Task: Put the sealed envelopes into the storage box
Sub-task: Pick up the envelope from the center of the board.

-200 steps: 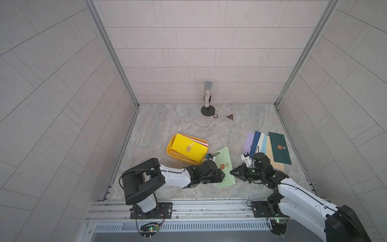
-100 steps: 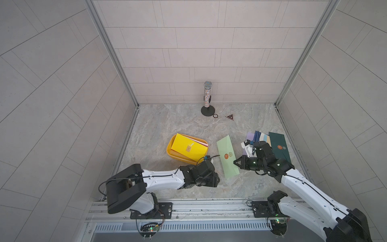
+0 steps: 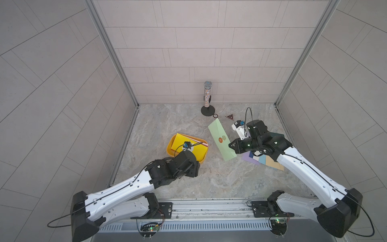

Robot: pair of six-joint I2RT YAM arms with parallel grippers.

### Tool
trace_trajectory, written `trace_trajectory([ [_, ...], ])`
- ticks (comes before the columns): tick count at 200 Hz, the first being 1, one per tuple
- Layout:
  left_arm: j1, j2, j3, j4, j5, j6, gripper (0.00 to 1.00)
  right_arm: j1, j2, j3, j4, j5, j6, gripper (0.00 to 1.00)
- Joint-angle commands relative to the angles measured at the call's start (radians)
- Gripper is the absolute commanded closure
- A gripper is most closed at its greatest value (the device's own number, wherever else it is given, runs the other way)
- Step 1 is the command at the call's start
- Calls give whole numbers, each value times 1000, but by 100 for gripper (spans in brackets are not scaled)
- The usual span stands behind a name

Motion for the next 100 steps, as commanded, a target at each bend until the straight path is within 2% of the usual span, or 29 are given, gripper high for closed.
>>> trace_trajectory([
  [1, 75, -114, 64, -218, -114, 89, 31, 71, 71, 120, -69, 11, -125, 100],
  [20, 102, -205, 87, -228, -140, 120, 29, 113, 166, 236, -127, -4, -202, 100],
  [53, 102, -235, 140, -291, -235, 167, 29, 156, 359, 462, -281, -26, -325, 100],
  [78, 102, -268, 126, -273, -244, 181, 29, 175, 533, 656, -412, 3, -410, 100],
  [100, 101, -289, 107, -247, -215, 188, 29, 177, 689, 840, -517, -23, -461, 100],
])
